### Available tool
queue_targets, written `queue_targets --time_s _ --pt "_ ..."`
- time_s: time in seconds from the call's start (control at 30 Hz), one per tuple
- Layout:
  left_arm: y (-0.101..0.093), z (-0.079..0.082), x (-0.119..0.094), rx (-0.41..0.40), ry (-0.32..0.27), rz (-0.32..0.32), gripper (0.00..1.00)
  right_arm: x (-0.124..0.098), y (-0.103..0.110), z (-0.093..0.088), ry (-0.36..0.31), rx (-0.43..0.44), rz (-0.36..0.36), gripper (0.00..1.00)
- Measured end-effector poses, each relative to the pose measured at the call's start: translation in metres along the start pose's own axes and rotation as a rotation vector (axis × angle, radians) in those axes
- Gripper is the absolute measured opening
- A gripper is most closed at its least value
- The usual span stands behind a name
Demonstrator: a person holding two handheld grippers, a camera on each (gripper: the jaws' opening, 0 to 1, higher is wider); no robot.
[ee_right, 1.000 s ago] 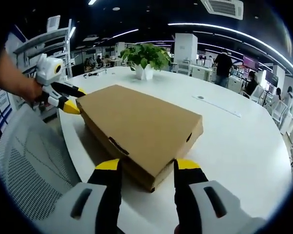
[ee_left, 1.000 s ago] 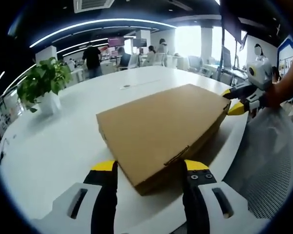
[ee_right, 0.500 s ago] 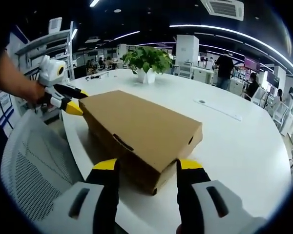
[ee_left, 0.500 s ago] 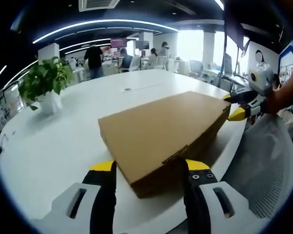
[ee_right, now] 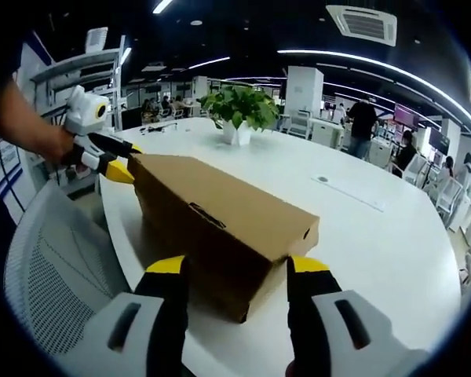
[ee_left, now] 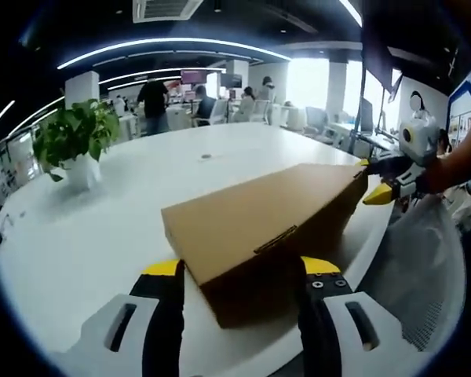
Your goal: Operate the shoe box by opening the lid, removing the specified soft item, and placing it in the target area until the item is outside and the box remains undamaged.
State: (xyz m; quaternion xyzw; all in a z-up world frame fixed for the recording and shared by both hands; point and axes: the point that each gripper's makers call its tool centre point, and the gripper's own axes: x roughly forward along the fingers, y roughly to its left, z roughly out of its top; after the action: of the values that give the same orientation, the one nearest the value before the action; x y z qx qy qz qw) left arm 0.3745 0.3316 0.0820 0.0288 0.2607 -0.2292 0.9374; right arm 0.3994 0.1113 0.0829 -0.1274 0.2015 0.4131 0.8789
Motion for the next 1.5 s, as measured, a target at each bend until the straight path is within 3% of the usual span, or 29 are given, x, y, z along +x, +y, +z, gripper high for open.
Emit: queue_targets --time_s 0.47,0.9,1.33,1.5 --pt "0.003 0.026 0.0 0.001 -0.037 -0.011 0.6 0.004 -0.016 0.02 -0.042 -0.048 -0.045 0.44" --pt "0.015 0.057 0.003 0.008 -0.092 0.001 0.59 0.009 -0.058 0.055 -0.106 -0.135 -0.192 0.21" --pt "0.024 0.083 0.009 0.024 -0.131 0.01 0.61 0.014 -0.089 0.079 -0.126 -0.121 -0.289 0.04" --pt "0.027 0.089 0.012 0.035 -0.14 0.007 0.62 0.018 -0.099 0.088 -0.131 -0.102 -0.313 0.02"
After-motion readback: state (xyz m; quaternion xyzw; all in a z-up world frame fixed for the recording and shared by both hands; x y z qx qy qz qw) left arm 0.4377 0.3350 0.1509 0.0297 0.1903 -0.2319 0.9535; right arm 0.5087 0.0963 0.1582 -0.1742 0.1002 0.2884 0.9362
